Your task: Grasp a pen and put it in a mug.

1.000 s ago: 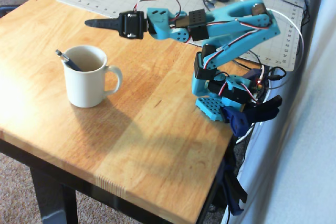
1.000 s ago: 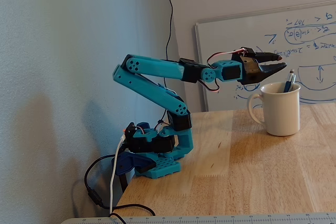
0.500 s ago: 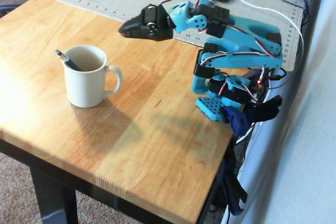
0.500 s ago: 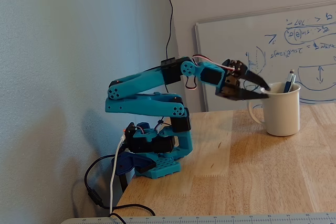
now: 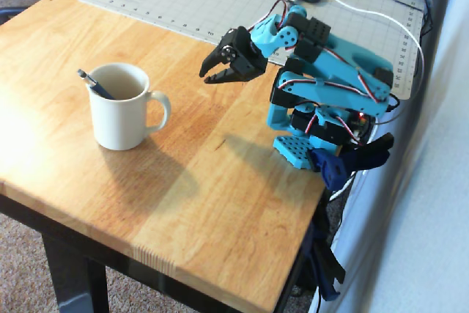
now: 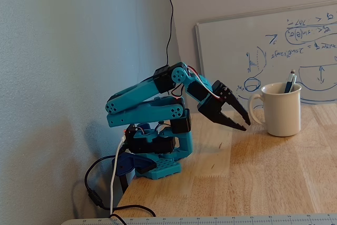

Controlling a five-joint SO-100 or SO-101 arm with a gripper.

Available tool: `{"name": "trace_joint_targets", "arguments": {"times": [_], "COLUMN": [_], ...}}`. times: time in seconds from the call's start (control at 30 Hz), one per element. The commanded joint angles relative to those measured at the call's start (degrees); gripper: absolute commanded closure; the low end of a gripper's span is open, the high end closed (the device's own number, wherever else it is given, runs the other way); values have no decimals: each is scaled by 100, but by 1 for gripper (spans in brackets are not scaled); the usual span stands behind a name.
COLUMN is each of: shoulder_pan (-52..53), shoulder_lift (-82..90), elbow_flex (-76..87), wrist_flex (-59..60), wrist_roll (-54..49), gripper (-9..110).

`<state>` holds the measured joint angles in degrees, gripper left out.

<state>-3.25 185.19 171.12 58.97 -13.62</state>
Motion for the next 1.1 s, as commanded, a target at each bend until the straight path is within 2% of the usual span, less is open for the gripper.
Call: {"name": "trace_joint_targets", "arguments": {"times": [0.0, 0.23, 0.47, 1.07], "shoulder_pan": [35, 35, 26, 0], "shoulder_lift": [360, 624, 686, 615], "elbow_flex": [369, 879, 861, 861], "wrist_flex": [35, 62, 545, 562], "wrist_roll": [97, 114, 105, 62], "gripper": [97, 102, 101, 101]}}
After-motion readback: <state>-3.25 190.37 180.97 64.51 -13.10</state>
